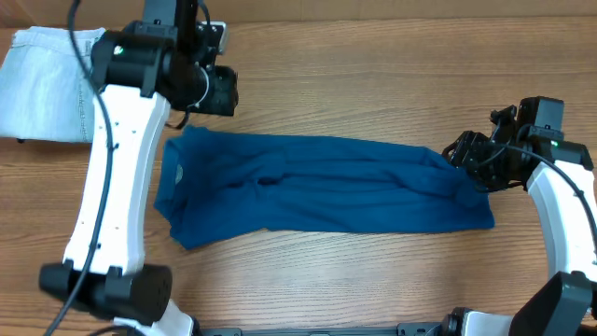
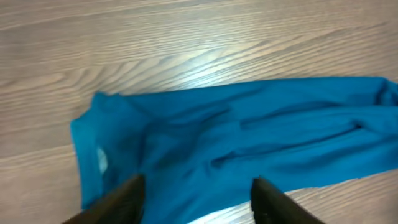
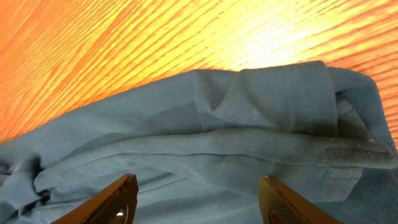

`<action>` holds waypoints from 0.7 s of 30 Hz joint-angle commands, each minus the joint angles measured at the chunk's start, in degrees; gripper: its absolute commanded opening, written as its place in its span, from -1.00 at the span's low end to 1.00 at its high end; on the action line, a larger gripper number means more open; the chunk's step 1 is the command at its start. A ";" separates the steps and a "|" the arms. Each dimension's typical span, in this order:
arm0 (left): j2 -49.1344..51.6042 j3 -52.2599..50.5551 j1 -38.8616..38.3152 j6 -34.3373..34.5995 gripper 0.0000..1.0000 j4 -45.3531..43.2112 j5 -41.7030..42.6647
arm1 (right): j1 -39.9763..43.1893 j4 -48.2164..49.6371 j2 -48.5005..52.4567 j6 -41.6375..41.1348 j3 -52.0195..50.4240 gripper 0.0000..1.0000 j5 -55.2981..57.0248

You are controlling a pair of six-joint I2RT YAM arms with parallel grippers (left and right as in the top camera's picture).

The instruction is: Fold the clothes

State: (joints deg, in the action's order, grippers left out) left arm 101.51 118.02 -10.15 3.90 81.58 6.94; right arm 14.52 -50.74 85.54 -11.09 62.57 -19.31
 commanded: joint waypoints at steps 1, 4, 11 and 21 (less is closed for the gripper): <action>1.75 -1.84 -0.33 0.57 0.24 -1.60 1.25 | -0.26 0.44 -0.42 -0.02 0.92 0.33 -0.81; 7.74 -4.13 -0.61 -0.98 0.16 -5.68 12.50 | -0.48 1.95 -0.42 5.81 0.92 0.38 -7.96; 16.61 -4.72 -2.29 -1.86 -0.04 -8.81 14.84 | -4.22 3.76 -0.22 10.60 0.87 0.43 -17.14; 21.66 -4.76 -3.56 -2.10 0.05 -10.19 17.22 | -9.97 8.50 0.13 7.74 0.87 0.57 -13.57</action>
State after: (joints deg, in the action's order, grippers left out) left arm 121.78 112.88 -12.43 3.16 69.23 22.37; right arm 4.19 -43.59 85.67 -2.33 62.57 -32.32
